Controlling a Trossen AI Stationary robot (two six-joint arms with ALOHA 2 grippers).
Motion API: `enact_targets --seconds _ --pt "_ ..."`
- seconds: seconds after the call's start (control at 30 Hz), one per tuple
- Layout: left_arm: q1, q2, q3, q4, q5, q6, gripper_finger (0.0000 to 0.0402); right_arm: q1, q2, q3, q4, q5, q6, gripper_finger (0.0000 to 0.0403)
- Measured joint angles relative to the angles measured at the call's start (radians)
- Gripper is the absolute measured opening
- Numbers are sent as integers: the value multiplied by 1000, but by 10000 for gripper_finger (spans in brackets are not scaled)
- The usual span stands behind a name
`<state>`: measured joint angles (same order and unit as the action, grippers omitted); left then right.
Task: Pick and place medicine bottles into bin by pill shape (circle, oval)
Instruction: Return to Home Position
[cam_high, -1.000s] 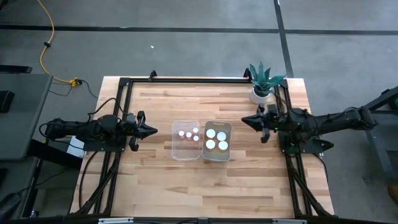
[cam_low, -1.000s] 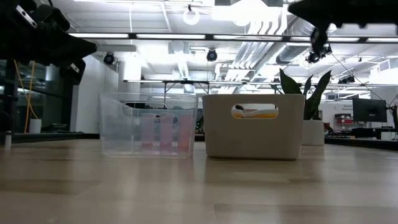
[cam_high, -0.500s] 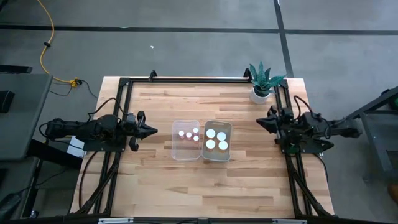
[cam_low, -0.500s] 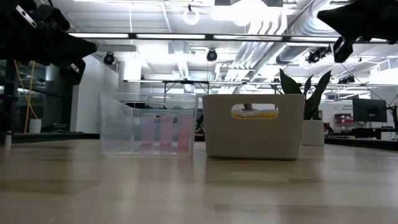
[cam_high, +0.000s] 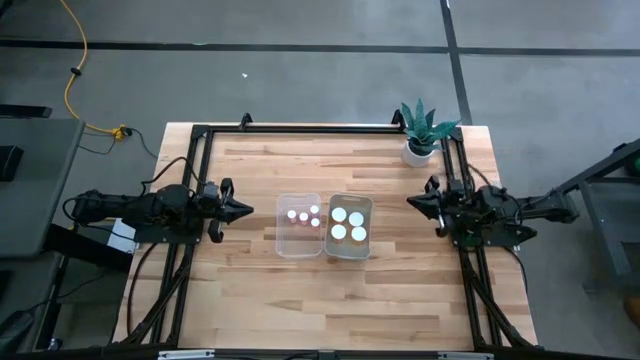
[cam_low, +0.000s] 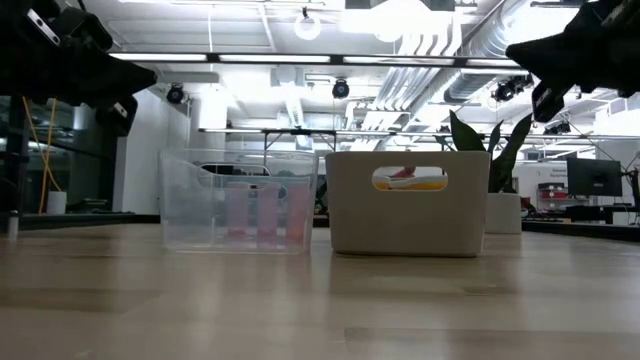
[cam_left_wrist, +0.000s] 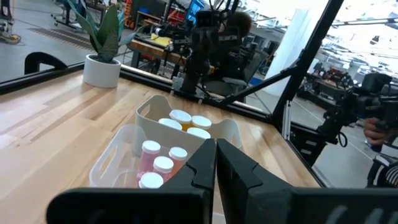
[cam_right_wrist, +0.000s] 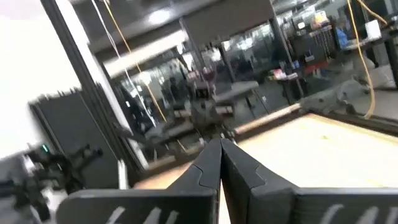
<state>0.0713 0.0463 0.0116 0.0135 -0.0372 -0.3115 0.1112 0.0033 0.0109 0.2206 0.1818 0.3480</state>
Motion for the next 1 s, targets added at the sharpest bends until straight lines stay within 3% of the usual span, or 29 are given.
enact_targets --seconds 0.33,0.83,1.0 --pt "0 0 0 0 0 0 3 0 10 0 -183 -26 -187 0" --pt "0 0 0 -1 0 0 3 0 8 0 -191 -60 -218 0" --pt "0 0 0 -1 0 0 3 0 8 0 -191 -59 -159 0"
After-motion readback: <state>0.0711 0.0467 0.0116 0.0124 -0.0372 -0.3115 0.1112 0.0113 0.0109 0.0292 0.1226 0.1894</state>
